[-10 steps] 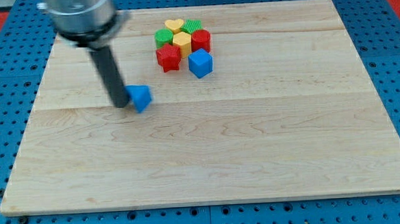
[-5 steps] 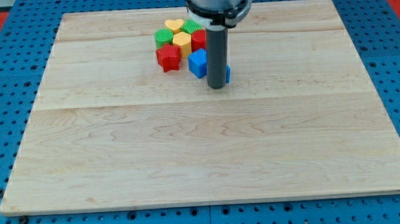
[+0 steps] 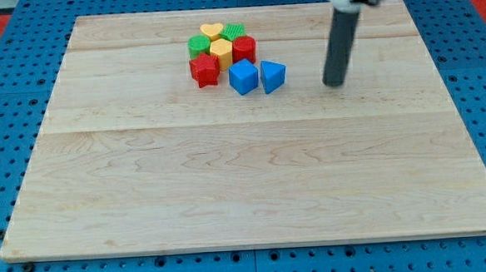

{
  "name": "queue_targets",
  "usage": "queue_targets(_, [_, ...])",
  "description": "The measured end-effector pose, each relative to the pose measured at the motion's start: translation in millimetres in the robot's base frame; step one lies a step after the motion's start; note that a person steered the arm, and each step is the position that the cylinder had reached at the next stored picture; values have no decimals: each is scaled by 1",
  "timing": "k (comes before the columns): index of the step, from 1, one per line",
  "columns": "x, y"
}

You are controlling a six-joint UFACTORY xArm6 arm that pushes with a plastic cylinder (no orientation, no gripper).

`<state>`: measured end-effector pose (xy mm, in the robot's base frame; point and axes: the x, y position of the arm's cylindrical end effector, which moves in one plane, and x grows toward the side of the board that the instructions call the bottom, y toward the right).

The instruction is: Push the blue triangle into the group of blocks

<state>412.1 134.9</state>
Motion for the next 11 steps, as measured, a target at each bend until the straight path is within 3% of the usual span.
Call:
queue_targets(1, [-4,-30])
queue_targets(3, [-88,-86])
queue_targets(4, [-85,-54])
queue_targets(5, [-47,-10])
queue_targets(6, [-37,-48])
queue_targets(9, [-75,-132])
queue_targets(11, [-79,-109])
